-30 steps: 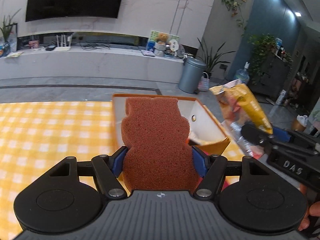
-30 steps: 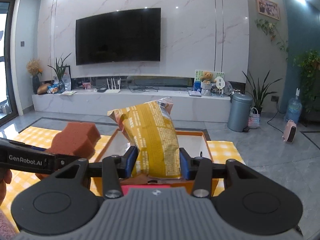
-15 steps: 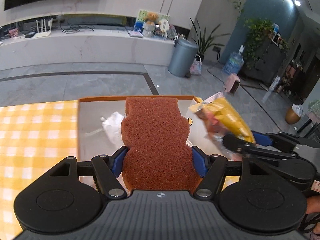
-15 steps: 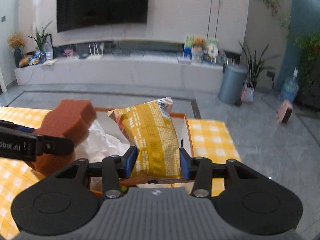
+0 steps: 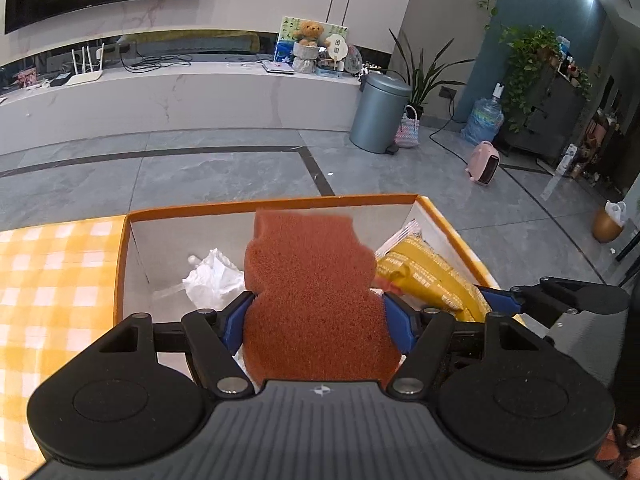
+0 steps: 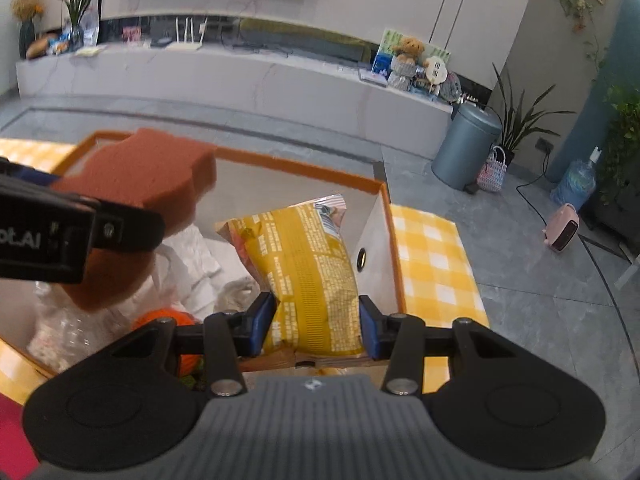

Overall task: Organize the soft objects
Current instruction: 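Carry the sponge and snack packet over the orange box and open both grippers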

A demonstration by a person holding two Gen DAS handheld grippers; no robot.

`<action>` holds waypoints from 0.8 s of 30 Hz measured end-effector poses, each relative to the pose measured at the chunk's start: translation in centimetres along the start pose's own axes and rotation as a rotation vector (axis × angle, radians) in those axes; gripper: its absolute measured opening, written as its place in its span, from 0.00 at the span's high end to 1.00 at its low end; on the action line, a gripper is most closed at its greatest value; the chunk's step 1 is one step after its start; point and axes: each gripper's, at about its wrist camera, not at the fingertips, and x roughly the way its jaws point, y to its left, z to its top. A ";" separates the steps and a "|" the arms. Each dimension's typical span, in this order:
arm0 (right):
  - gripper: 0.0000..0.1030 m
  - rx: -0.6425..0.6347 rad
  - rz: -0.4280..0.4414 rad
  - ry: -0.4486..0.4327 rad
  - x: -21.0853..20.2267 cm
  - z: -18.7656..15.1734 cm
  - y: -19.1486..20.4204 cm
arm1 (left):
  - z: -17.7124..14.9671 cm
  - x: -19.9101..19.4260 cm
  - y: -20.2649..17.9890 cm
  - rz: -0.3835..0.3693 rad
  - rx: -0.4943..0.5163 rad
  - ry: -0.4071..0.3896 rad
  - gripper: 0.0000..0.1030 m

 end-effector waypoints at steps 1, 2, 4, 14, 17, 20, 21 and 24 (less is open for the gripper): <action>0.56 -0.002 -0.005 0.012 0.4 0.0 0.1 | 0.0 0.0 0.0 -0.003 0.004 -0.001 0.22; 0.56 -0.004 -0.009 0.022 0.6 -0.2 0.1 | -0.1 -0.1 -0.1 -0.008 0.009 -0.007 0.20; 0.55 -0.011 -0.009 0.037 1.0 -0.2 0.2 | -0.1 -0.3 0.1 -0.018 0.019 -0.018 0.17; 0.40 -0.125 -0.039 -0.022 -2.1 0.4 1.2 | 2.1 -1.4 -1.0 -0.110 -0.035 -0.082 0.13; 0.40 -0.136 -0.045 -0.022 -3.0 0.0 1.0 | 2.6 -0.9 -1.9 -0.113 -0.013 -0.081 0.13; 0.40 -0.127 -0.046 -0.007 -3.3 -0.3 0.6 | 2.5 1.0 -3.0 -0.088 0.032 -0.020 0.13; 0.40 -0.129 -0.049 -0.002 -3.4 -0.6 0.5 | 2.2 1.5 -3.2 -0.072 0.055 -0.014 0.13; 0.40 -0.139 -0.055 0.006 -3.6 -1.0 0.3 | 1.3 1.7 -4.1 -0.017 0.139 -0.049 0.11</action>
